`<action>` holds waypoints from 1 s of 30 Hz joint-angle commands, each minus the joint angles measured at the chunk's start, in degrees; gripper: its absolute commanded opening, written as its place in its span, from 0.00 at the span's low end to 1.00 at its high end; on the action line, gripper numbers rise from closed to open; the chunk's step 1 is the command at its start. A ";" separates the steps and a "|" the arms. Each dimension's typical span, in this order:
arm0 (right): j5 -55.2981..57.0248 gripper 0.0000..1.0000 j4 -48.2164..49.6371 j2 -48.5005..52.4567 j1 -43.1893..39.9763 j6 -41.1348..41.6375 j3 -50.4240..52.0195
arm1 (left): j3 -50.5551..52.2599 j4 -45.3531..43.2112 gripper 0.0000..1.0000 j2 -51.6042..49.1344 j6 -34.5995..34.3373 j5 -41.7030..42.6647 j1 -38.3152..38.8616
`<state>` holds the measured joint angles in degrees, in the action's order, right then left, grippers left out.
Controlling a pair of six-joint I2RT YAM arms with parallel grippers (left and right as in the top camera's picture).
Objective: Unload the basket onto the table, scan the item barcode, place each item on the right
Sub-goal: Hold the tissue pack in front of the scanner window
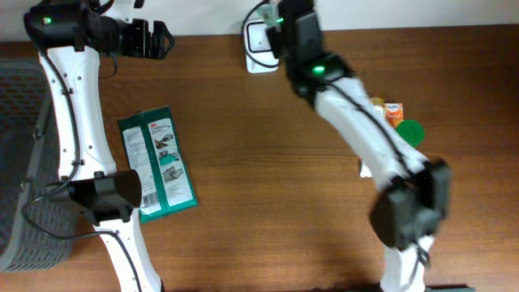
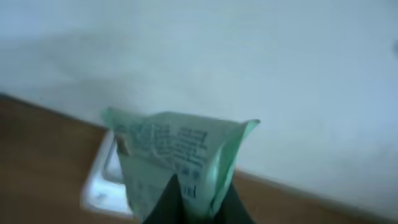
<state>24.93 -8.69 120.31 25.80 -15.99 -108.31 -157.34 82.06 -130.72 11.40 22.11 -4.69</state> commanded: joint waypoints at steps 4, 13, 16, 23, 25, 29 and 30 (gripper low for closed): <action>7.26 0.04 23.15 11.39 0.92 -37.03 -0.37 | -0.44 0.09 0.99 0.57 0.92 0.63 -0.37; 1.70 0.04 32.98 17.00 0.81 -47.19 -0.35 | -0.44 0.11 0.99 0.57 0.92 0.61 -0.37; 0.68 0.04 33.00 17.03 0.81 -47.19 -0.35 | -0.44 0.11 0.99 0.57 0.92 0.63 -0.37; 0.72 0.04 33.11 17.03 0.83 -46.53 -0.35 | -0.44 0.11 0.99 0.57 0.92 0.61 -0.37; 0.68 0.04 33.16 17.03 0.90 -46.51 -0.35 | -0.44 0.11 0.99 0.57 0.92 0.61 -0.37; 0.79 0.04 33.38 16.55 0.94 -41.53 -0.35 | -0.44 0.11 0.99 0.57 0.92 0.63 -0.37; 1.05 0.04 33.31 16.13 1.03 -39.65 -0.35 | -0.44 0.11 0.99 0.57 0.92 0.63 -0.37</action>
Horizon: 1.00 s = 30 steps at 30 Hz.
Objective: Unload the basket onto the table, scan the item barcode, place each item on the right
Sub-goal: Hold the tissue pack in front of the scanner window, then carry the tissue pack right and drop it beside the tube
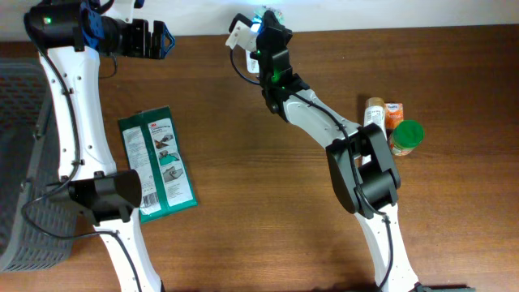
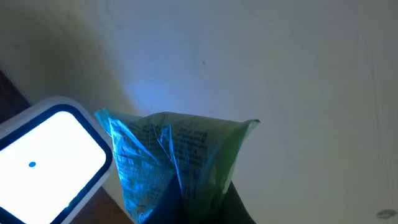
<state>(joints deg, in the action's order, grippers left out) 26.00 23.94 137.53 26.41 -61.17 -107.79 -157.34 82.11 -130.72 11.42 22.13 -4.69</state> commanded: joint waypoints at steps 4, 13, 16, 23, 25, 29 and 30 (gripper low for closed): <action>0.31 0.04 -1.60 -3.98 0.96 10.05 -0.87 | -0.44 0.07 0.99 0.57 0.90 0.59 -0.37; -5.88 0.04 -26.32 -18.95 0.94 36.39 -0.87 | -0.44 0.07 0.99 0.57 0.90 0.61 -0.37; -8.39 0.04 -37.42 -25.29 0.90 47.80 -0.87 | -0.44 0.07 0.99 0.57 0.90 0.61 -0.37; -10.64 0.04 -73.72 -36.65 -0.37 68.89 -0.87 | -0.44 0.07 0.99 0.57 0.90 0.61 -0.37; -10.91 0.04 -81.59 -36.65 -1.92 73.35 -0.85 | -0.44 0.07 0.99 0.57 0.90 0.59 -0.37; -14.99 0.04 -92.11 -35.15 -6.19 76.28 1.77 | -0.44 0.07 0.99 0.57 0.90 0.61 -0.37; -15.34 0.04 -93.35 -34.82 -7.15 76.28 2.93 | -0.44 0.07 0.99 0.57 0.90 0.61 -0.37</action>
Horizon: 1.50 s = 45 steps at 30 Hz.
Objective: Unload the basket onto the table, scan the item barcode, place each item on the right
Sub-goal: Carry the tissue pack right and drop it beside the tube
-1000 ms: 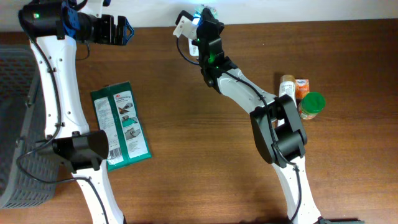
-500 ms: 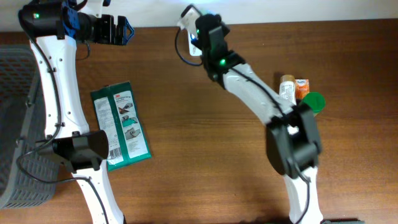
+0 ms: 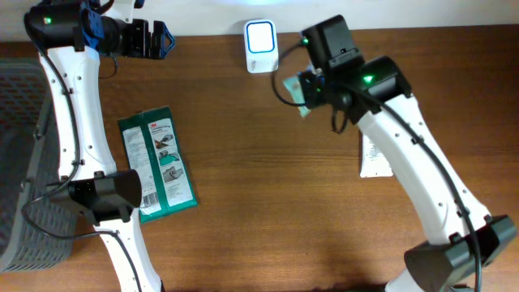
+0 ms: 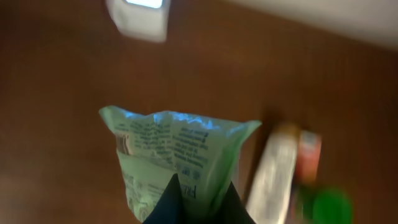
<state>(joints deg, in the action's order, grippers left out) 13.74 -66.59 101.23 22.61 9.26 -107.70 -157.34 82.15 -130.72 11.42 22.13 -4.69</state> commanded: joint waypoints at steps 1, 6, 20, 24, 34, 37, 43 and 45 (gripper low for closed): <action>-2.93 0.04 -3.56 1.92 -4.20 5.73 4.26 | -0.44 0.02 0.99 0.57 0.90 0.61 -0.37; -2.80 0.04 -2.45 4.17 -8.02 -2.05 14.14 | -0.44 0.02 0.99 0.57 0.90 0.61 -0.37; 6.16 0.52 10.32 7.76 -15.56 -6.86 25.59 | -0.44 0.02 0.99 0.57 0.90 0.61 -0.37; -1.36 0.53 5.14 7.67 -15.17 -4.28 19.21 | -0.44 0.02 0.99 0.57 0.90 0.61 -0.37; -40.96 0.53 10.29 8.15 -8.59 -4.17 13.18 | -0.44 0.02 0.99 0.57 0.90 0.61 -0.37; -40.89 0.53 15.89 9.44 -3.17 -0.70 13.42 | -0.44 0.02 0.99 0.57 0.90 0.61 -0.37; -31.89 0.53 21.90 13.20 3.04 9.70 13.42 | -0.44 0.02 0.99 0.57 0.90 0.61 -0.37; -30.16 0.53 21.92 14.67 3.26 11.43 13.42 | -0.44 0.02 0.99 0.57 0.90 0.61 -0.37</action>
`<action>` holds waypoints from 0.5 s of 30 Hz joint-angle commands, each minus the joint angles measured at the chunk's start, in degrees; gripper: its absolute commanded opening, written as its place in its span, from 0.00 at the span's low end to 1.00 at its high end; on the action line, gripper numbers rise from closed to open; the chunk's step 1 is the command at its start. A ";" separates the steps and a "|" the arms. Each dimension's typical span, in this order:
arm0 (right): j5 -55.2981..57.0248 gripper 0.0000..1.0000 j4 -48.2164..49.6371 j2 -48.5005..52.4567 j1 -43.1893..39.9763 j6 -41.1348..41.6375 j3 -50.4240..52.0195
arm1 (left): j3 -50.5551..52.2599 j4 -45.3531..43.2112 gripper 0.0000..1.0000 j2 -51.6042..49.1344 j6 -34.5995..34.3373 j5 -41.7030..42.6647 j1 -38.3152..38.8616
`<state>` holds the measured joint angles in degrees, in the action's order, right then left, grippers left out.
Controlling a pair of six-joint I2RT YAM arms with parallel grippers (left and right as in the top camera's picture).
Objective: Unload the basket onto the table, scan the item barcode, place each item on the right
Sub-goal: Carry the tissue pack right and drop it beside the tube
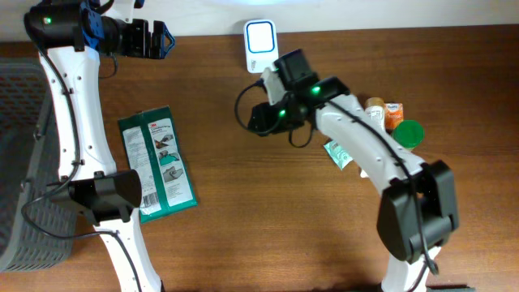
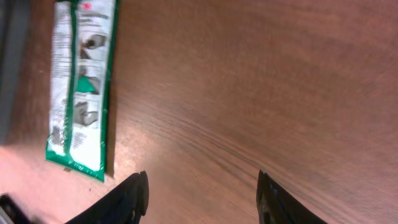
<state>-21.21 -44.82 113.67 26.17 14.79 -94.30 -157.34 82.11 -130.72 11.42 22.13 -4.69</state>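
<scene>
The white scanner (image 1: 259, 36) stands at the table's back edge, its screen lit. A pale green pouch (image 1: 336, 152) lies flat on the table beside my right arm, with nothing holding it. My right gripper (image 1: 253, 120) hangs over the middle of the table, left of the pouch. It is open and empty in the right wrist view (image 2: 202, 199), its fingers (image 2: 134, 198) wide apart over bare wood. A green 3M packet (image 1: 158, 162) (image 2: 81, 87) lies at the left. My left gripper (image 1: 150, 39) is raised at the back left, open and empty.
A small bottle (image 1: 373, 105), an orange carton (image 1: 394, 113) and a green-lidded jar (image 1: 408, 134) stand at the right, next to the pouch. A grey basket (image 1: 20, 162) sits off the table's left edge.
My right gripper held the pale green pouch just right of the scanner. Now the pouch lies on the table near the bottles, and the gripper is open, further left. The left arm is unchanged.
My right gripper held the pouch up by the scanner at the back edge. Then blue scanner light fell on the pouch. Then the pouch was held to the right of the scanner. Now it lies let go on the table and the gripper is empty.
</scene>
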 commanded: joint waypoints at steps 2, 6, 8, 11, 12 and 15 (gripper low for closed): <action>5.22 0.53 0.33 3.08 -0.42 5.90 0.02 | -0.44 0.07 0.99 0.57 0.90 0.61 -0.37; 5.51 0.53 0.48 4.00 -0.52 5.20 0.02 | -0.44 0.07 0.99 0.57 0.90 0.61 -0.37; 5.88 0.53 0.50 4.00 -0.59 5.20 0.02 | -0.44 0.07 0.99 0.57 0.90 0.61 -0.37; 7.69 0.54 -0.39 4.00 -0.74 5.01 0.02 | -0.44 0.04 0.99 0.57 0.90 0.61 -0.35; 8.52 0.54 -0.83 4.00 -0.76 5.01 0.02 | -0.44 0.07 0.99 0.57 0.90 0.61 -0.37; 10.16 0.54 -1.79 4.00 -0.74 5.01 0.02 | -0.44 0.07 0.99 0.57 0.87 0.63 -0.35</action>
<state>-14.28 -46.04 117.08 25.69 19.53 -94.28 -157.34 82.11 -130.72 11.42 22.11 -4.69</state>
